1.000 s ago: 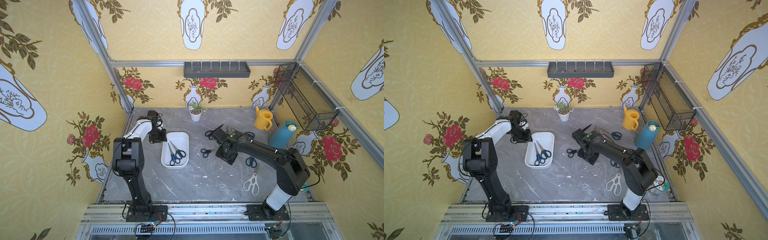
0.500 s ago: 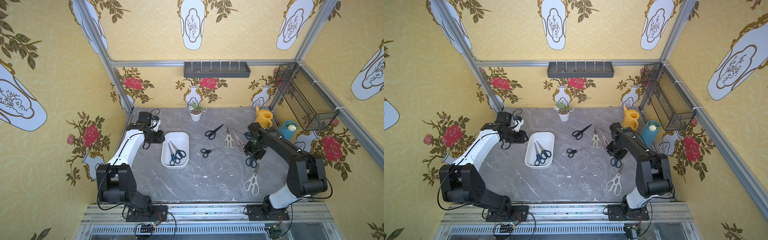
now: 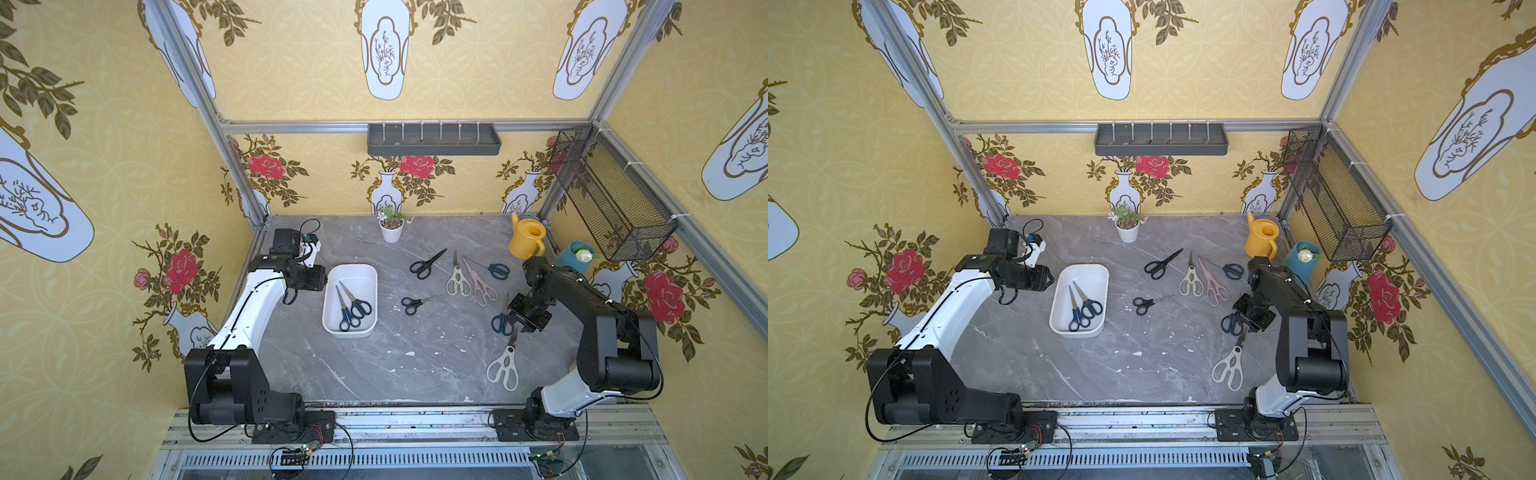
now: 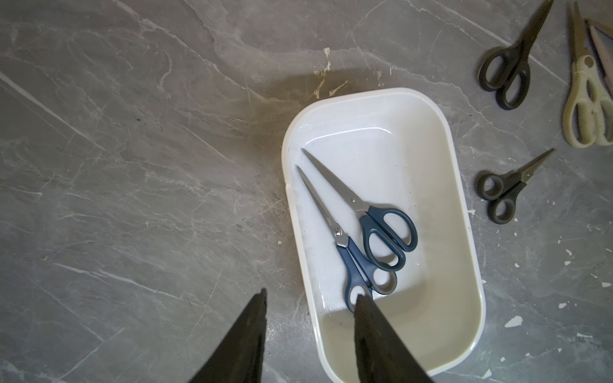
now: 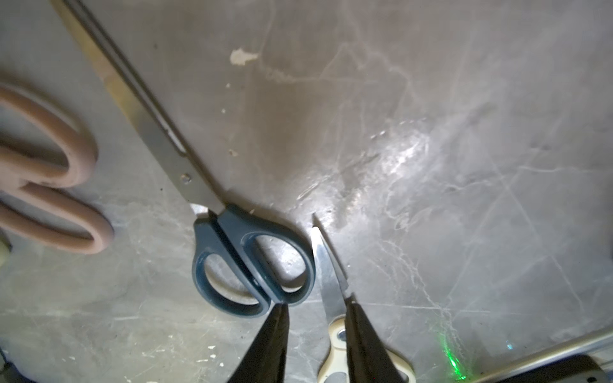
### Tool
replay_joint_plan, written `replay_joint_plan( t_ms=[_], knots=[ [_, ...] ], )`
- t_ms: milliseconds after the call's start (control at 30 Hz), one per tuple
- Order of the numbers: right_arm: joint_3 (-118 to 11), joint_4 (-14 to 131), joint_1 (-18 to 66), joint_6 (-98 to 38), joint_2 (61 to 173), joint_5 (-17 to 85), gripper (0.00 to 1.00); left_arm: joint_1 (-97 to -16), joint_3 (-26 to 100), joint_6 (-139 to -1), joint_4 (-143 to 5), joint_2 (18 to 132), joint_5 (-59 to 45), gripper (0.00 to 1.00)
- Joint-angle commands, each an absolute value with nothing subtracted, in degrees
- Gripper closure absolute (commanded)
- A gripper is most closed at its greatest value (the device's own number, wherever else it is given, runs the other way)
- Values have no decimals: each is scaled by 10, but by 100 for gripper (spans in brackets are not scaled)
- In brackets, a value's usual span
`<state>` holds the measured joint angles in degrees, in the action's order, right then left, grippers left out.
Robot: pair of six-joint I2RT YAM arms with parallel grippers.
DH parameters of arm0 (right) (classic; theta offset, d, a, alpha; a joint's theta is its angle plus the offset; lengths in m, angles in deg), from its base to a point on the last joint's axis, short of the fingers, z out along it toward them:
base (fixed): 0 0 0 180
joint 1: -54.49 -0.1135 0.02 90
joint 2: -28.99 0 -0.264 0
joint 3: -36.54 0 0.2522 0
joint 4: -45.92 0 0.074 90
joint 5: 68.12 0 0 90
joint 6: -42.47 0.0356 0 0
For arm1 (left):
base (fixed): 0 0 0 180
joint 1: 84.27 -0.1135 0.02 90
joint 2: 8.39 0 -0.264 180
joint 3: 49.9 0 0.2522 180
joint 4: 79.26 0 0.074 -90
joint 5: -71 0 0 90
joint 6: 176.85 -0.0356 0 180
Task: Put the scissors into the storage box
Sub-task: Pick up the scissors from the center of the board.
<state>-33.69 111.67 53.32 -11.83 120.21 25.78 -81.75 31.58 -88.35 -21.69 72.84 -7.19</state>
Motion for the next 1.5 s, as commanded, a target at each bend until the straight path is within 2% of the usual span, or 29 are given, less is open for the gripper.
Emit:
replay_joint_plan(
  t_ms=[0, 500, 1033, 1167, 1467],
  knots=[
    [-334, 1106, 524, -143, 1214, 271, 65, -817, 315, -889, -226, 731, -73, 52],
    [-363, 1083, 478, -138, 1270, 264, 68, -817, 312, -892, -226, 731, -79, 52],
    [-331, 1032, 461, -130, 1315, 264, 77, -818, 309, -900, -226, 732, -96, 52],
    [-355, 1064, 437, -125, 1302, 239, 83, -818, 312, -901, -225, 733, -99, 52],
    [-389, 1127, 394, -94, 1236, 245, 82, -818, 316, -900, -225, 738, -103, 51]
  ],
)
